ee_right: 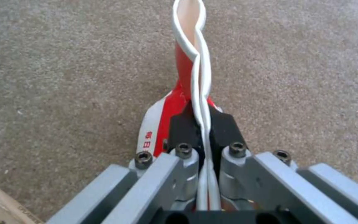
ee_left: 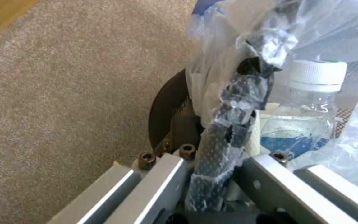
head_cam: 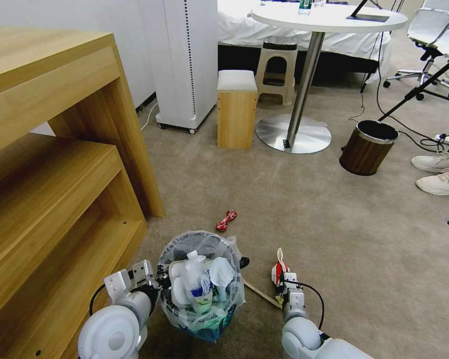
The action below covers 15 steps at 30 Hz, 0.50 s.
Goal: Pick up the trash bin and place the garbage on the floor into it.
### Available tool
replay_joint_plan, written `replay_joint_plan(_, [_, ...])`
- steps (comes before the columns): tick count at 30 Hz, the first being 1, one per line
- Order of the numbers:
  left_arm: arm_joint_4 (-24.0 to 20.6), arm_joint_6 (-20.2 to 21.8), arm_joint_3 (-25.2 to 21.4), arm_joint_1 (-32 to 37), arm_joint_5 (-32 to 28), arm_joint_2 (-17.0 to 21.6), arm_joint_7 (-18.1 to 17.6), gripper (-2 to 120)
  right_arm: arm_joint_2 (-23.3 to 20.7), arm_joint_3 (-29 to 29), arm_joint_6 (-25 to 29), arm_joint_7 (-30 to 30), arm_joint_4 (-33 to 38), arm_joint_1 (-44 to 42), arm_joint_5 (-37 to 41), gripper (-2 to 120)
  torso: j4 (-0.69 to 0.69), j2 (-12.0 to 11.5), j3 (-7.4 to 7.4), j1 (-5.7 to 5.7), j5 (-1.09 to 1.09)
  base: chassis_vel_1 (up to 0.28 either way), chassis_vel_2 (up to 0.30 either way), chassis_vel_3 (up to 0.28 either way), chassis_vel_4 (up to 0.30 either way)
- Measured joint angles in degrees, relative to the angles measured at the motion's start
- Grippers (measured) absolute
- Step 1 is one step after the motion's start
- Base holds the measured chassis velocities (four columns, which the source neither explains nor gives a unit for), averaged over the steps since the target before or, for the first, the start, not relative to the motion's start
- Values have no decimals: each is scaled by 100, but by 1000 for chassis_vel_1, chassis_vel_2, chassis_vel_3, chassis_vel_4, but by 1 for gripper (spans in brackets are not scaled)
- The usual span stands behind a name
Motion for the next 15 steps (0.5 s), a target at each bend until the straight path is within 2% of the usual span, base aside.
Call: replay_joint_plan(15, [214,0,37,-112,-15,72,7,0,-260,157,154,-75,171,-119,-318,0,0,0,0,0,0,0,0,0,0])
